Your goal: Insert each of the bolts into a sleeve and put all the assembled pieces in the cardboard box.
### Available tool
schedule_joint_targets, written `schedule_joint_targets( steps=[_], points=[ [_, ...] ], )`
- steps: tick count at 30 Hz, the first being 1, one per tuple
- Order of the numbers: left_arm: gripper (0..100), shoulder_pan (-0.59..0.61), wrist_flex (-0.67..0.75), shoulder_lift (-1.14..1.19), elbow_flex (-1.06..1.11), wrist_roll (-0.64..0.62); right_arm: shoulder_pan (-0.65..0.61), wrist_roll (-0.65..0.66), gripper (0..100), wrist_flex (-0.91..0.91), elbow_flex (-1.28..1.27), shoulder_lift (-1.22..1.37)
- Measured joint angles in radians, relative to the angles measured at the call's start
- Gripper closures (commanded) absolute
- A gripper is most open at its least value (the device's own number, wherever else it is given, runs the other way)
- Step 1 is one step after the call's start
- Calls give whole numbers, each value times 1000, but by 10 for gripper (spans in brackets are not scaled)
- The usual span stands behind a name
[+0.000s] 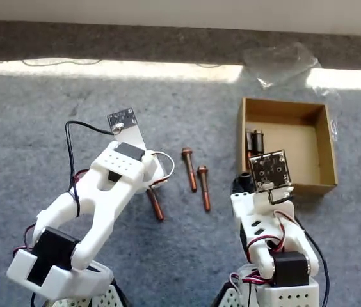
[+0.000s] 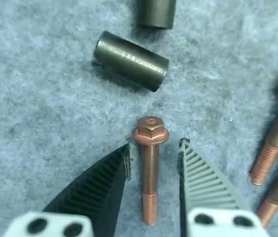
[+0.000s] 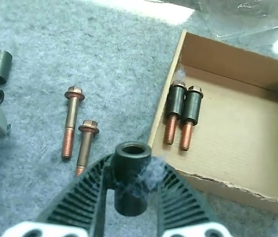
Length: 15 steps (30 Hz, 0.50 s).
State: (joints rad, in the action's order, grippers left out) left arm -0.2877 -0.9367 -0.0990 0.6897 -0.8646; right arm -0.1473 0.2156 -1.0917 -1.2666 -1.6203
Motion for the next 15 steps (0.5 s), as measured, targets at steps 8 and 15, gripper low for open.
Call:
schedule_joint_targets(
  steps=[8,15],
  points=[
    [843,0,15,0,0,0,0,0,995,0,0,0],
    [843,2,95,3,49,0,0,0,995,0,0,0]
  ],
)
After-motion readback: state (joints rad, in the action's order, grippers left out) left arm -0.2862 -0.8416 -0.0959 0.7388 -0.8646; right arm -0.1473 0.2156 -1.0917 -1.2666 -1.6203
